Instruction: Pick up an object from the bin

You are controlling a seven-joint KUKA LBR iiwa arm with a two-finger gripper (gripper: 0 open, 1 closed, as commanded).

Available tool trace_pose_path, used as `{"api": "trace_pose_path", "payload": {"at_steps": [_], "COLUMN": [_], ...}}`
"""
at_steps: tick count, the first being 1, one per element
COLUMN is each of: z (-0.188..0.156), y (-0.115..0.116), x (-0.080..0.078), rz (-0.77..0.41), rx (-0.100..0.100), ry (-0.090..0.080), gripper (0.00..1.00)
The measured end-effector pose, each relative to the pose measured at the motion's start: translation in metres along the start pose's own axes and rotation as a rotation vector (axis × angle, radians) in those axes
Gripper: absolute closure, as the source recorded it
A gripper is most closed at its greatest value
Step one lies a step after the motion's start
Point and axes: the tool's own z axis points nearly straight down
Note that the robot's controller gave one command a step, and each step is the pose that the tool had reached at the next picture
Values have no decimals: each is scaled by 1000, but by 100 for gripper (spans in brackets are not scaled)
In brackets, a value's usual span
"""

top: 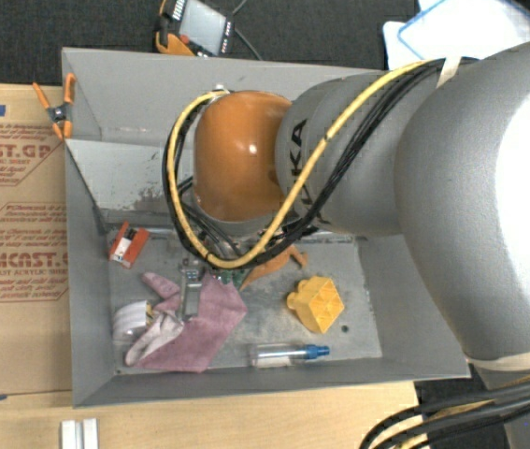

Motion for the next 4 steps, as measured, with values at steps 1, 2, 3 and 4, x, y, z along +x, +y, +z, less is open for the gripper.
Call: {"api": "trace_pose_path", "payload": {"at_steps": [1,2,3,4], "z": [0,79,51,53], "y": [0,-21,-34,-33], "x": [0,24,45,45], "rz": [0,125,-3,-2], "rx": [0,-3,-3,-3], "ry": [0,-2,-9,-7], "gripper": [0,0,100,100]}}
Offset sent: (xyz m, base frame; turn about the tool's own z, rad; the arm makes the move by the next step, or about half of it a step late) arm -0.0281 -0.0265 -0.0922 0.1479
